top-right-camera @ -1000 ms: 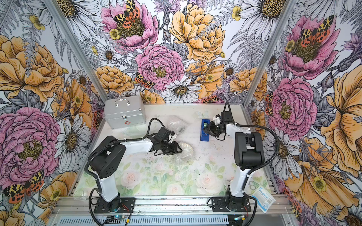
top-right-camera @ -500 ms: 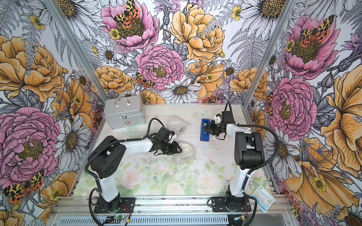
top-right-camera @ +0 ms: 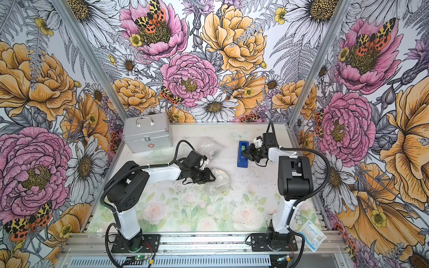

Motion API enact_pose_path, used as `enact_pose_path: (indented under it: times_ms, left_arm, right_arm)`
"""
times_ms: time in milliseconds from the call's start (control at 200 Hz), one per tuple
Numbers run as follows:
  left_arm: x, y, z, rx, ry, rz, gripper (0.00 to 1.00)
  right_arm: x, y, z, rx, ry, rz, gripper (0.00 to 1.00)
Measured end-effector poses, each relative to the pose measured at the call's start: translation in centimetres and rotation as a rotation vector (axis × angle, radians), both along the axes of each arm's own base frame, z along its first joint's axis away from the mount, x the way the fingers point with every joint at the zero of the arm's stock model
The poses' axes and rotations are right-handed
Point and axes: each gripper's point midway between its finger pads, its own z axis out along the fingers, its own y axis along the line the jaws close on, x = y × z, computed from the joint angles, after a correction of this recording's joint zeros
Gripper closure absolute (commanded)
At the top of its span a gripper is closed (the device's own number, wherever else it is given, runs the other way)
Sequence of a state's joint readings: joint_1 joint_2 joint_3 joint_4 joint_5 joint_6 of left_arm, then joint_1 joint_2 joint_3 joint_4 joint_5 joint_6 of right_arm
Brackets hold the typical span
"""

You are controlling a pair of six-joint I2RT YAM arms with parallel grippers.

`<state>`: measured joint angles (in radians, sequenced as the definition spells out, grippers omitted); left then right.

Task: Wrap bowls in bubble wrap
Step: Tear off the tape using the Tape Cutter.

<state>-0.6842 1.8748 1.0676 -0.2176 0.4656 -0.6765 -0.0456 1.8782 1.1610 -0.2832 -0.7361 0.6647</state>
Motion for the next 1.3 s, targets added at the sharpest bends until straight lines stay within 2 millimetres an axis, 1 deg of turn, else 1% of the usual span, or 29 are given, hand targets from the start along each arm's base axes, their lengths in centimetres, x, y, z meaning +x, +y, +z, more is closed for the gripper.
enact_pose_path:
  times_ms: [90, 170, 300, 595, 805, 991, 1211, 1296]
  left_arm:
    - [0.0, 0.0, 0.0, 0.000, 0.000, 0.000, 0.63]
    - [0.0, 0.0, 0.0, 0.000, 0.001, 0.000, 0.63]
    - [0.0, 0.0, 0.0, 0.000, 0.001, 0.000, 0.63]
    - [-0.1, 0.1, -0.1, 0.001, 0.002, 0.000, 0.63]
    - [-0.3, 0.2, -0.4, 0.005, 0.007, 0.000, 0.64]
    - [-0.3, 0.2, -0.4, 0.005, 0.007, 0.000, 0.64]
    - [-0.4, 0.2, -0.4, 0.004, 0.010, -0.001, 0.64]
    - [-0.4, 0.2, -0.4, 0.004, 0.011, -0.002, 0.64]
  right_arm:
    - [0.2, 0.0, -0.1, -0.001, -0.006, 0.000, 0.72]
    - [0.4, 0.0, -0.2, 0.003, -0.005, 0.002, 0.77]
    - [0.4, 0.1, -0.4, 0.005, -0.001, 0.003, 0.82]
    - [0.0, 0.1, -0.6, 0.010, 0.019, 0.004, 1.00]
    - [0.1, 0.4, -0.1, 0.019, 0.012, 0.015, 1.00]
    - [0.2, 0.8, 1.6, 0.020, -0.020, 0.019, 1.00]
    - [0.1, 0.7, 2.0, 0.020, -0.016, 0.005, 1.00]
    - [0.0, 0.8, 2.4, 0.022, -0.019, 0.006, 1.00]
